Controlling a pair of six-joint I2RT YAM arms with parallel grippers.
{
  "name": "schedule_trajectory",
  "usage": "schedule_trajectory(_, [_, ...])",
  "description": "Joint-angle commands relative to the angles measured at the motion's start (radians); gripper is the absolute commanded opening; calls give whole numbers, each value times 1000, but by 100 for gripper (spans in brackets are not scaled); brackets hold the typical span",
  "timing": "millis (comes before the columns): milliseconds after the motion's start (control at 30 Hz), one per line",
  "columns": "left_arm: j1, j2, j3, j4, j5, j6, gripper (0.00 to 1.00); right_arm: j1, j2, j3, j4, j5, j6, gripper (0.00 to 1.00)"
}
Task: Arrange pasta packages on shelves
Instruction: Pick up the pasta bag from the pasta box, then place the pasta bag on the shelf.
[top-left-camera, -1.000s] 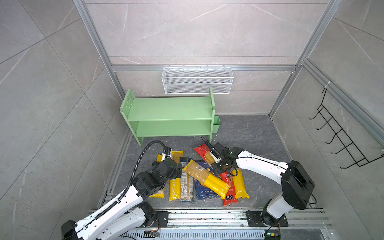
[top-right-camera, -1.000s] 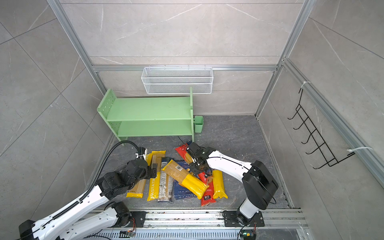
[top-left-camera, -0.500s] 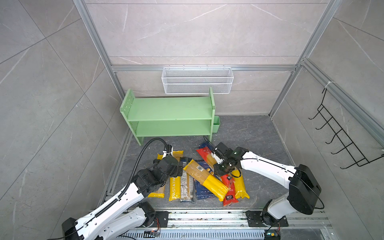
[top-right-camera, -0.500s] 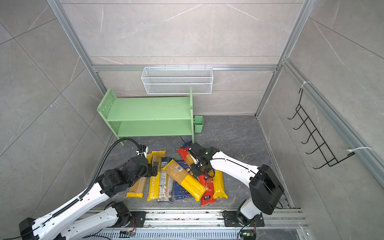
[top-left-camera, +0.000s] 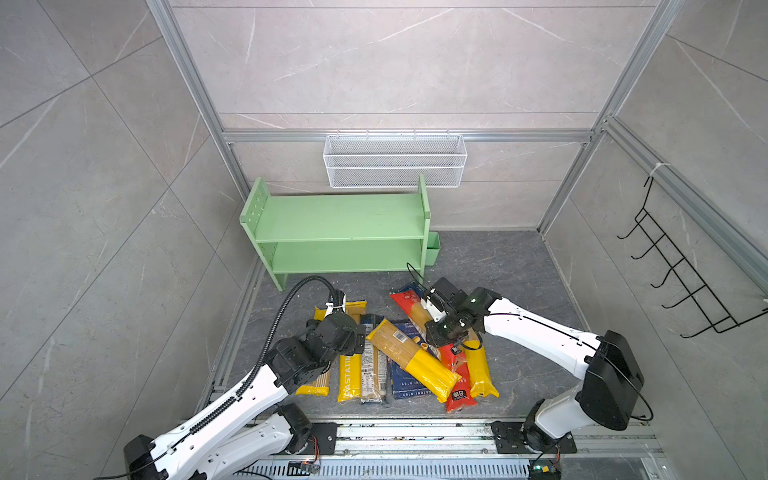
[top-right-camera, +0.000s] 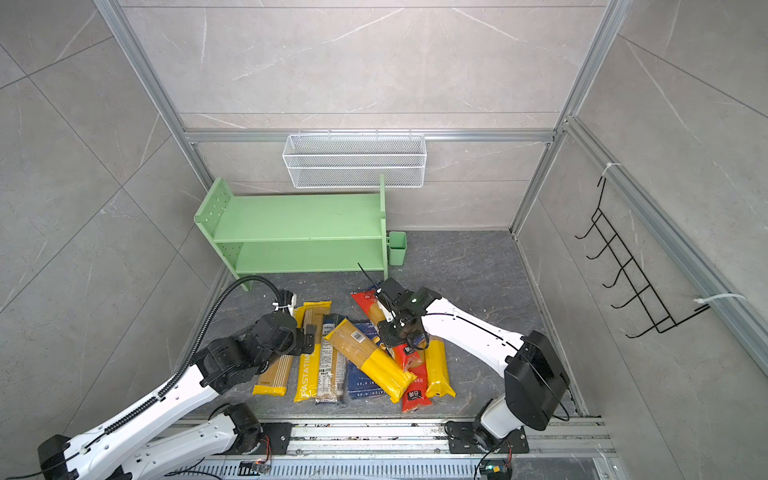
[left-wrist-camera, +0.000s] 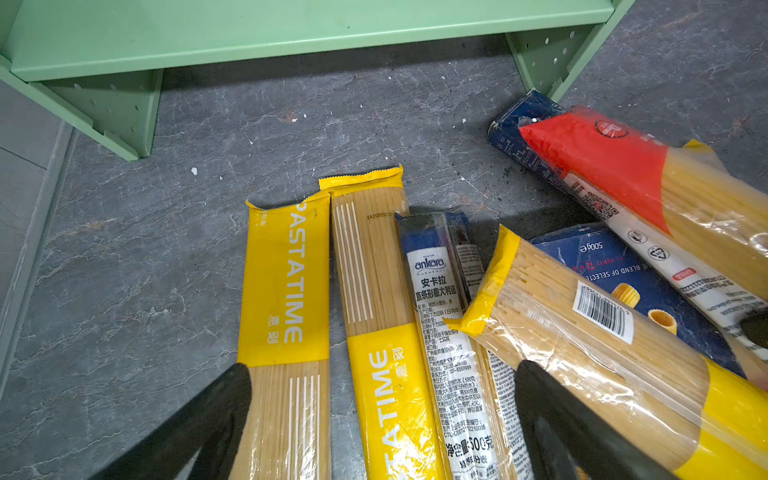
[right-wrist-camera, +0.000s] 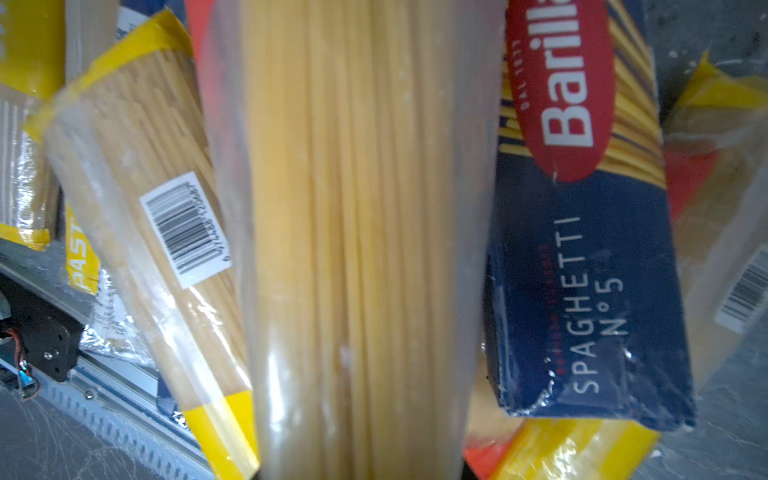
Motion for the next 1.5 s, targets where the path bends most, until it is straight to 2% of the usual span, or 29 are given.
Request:
schedule_trajectory(0, [7,-4,51,-18,-5,7,100,6,-71,66,44,-24,19,0])
schedule_trajectory(267, [6,-29,47,-61,-7,-17,100,6,-129,129,29,-101,38,0])
schedule_trajectory(533, [8,-96,46,-79,-29,-30,100,13,-161,268,-59,-104,30,0])
schedule_trajectory(933, [7,-66,81,-91,-3,-26,100,138,-102,582,-237,92,13,0])
schedule_trajectory(1133, [7,-60,100,-86,-5,-21,100,163,104,922,-383,275,-30,0])
schedule_trajectory(1300, [7,-50,119,-92,-9,-3,100,165,375,1395,-564,415,-62,0])
schedule_trajectory(1400, [7,-47,123,-93,-12,4,100,166,540,1696,-634,450,-88,0])
schedule_trajectory(1467, [6,-48,123,-90,-9,5,100,167,588,1743,-594,462,-112,0])
